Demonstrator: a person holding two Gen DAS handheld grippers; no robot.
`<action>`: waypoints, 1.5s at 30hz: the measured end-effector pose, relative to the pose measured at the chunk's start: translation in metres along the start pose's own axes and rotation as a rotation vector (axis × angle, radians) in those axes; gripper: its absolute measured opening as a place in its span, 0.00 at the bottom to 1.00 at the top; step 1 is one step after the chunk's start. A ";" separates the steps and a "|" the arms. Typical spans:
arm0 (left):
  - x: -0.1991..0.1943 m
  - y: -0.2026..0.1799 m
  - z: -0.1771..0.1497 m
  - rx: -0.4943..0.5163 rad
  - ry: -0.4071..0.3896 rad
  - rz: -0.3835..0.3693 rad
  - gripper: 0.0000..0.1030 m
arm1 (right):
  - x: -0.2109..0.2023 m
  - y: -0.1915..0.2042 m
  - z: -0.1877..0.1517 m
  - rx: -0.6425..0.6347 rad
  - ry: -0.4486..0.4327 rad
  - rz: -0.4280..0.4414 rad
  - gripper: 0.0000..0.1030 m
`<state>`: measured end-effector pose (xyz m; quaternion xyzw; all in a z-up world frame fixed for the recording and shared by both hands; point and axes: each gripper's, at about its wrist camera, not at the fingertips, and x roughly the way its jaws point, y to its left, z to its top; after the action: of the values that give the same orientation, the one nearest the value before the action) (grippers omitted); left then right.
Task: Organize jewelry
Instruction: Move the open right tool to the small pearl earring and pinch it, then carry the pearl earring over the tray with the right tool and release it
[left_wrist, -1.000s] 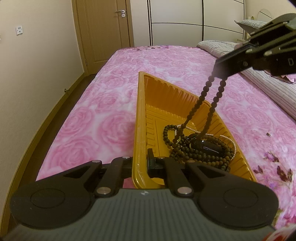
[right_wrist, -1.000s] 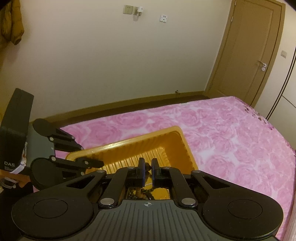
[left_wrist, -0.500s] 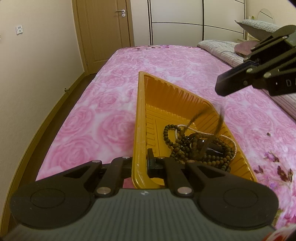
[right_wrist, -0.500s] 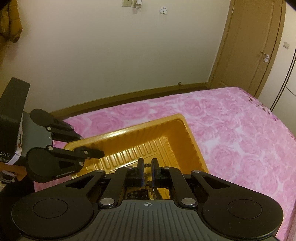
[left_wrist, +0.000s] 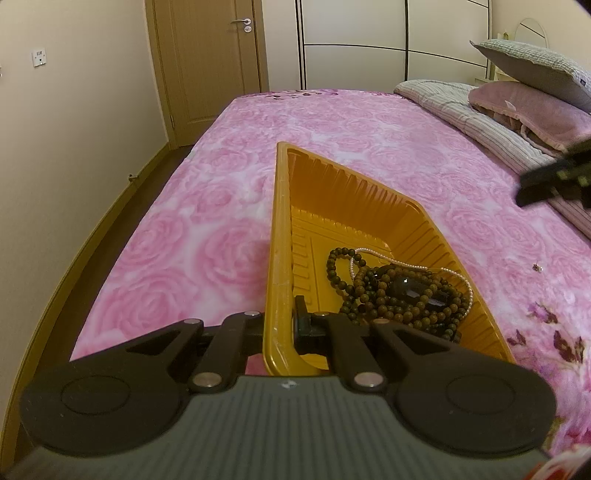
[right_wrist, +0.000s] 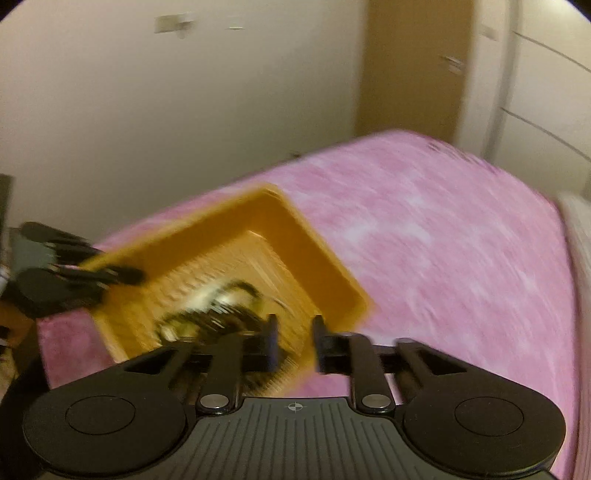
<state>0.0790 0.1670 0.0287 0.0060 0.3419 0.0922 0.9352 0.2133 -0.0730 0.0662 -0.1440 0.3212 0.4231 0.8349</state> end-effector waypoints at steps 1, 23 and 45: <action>0.000 0.000 0.000 0.000 0.000 0.000 0.05 | -0.003 -0.011 -0.010 0.045 0.002 -0.031 0.41; -0.001 0.000 0.002 0.003 0.003 0.006 0.05 | -0.014 -0.101 -0.155 0.412 0.059 -0.321 0.41; 0.003 0.000 0.004 0.002 0.017 0.003 0.05 | 0.031 -0.096 -0.149 0.253 0.081 -0.349 0.08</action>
<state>0.0843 0.1675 0.0301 0.0069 0.3498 0.0935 0.9321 0.2418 -0.1874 -0.0695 -0.1081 0.3752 0.2224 0.8934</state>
